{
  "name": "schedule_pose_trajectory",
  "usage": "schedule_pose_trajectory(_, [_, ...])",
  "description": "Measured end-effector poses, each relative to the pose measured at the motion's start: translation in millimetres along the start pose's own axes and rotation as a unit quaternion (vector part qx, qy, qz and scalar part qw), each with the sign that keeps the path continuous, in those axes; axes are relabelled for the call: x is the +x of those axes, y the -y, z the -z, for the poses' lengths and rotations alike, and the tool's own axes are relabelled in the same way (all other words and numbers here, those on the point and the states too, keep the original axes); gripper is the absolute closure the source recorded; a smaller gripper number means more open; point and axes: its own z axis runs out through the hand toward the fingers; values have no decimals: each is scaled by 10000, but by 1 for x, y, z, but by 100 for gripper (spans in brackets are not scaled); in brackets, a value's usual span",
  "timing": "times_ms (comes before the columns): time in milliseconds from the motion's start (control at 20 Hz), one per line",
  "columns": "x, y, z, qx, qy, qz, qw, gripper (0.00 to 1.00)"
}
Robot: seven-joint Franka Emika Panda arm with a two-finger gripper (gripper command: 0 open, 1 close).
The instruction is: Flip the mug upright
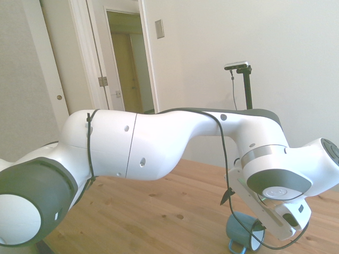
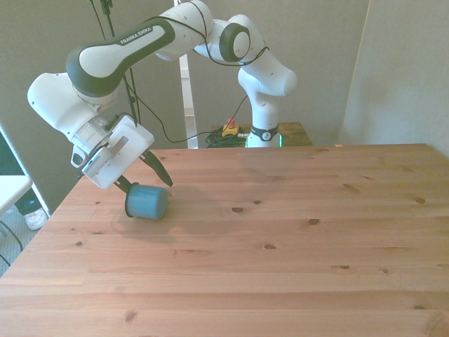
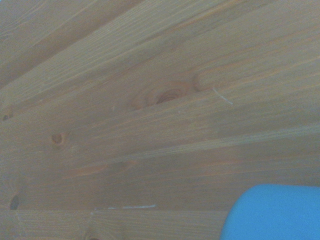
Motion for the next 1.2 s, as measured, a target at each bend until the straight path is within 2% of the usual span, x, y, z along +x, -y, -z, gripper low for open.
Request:
schedule_pose_trajectory(300, [-3, -1, 3, 49, 98, -18, 9999, 0])
schedule_pose_trajectory(350, [-3, -2, 2, 60, 127, -30, 9999, 100])
schedule_pose_trajectory(1200, [3, -13, 7, 143, 243, -71, 9996, 100])
